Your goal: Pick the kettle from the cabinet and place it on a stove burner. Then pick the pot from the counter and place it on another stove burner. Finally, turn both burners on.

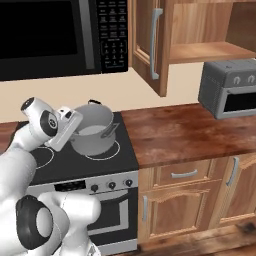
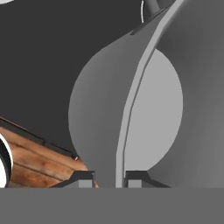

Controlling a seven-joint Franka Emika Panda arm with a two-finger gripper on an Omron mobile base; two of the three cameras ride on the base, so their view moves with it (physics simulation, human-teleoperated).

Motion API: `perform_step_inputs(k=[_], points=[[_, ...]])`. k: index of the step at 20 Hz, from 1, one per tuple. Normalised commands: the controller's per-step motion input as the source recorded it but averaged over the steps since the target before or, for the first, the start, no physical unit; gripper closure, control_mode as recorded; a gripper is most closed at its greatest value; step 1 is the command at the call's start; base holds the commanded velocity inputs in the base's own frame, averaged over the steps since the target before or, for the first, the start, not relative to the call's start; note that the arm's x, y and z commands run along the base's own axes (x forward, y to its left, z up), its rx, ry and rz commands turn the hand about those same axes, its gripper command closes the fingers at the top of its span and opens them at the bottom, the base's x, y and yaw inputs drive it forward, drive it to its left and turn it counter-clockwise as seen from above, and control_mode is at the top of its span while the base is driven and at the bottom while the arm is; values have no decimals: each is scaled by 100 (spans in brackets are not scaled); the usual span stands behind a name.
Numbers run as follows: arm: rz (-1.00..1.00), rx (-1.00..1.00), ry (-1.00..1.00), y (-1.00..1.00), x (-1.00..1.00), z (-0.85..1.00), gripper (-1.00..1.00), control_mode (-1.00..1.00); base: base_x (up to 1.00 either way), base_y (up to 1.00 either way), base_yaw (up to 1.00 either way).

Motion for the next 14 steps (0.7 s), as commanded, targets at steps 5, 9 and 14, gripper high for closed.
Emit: perform_step_inputs(k=[5,9,14], points=[[-4,0,0,0,10,-12,100,-100,0,0,0],[-3,0,0,0,11,-14,100,-100,0,0,0],[-3,0,0,0,13,-12,100,-100,0,0,0]])
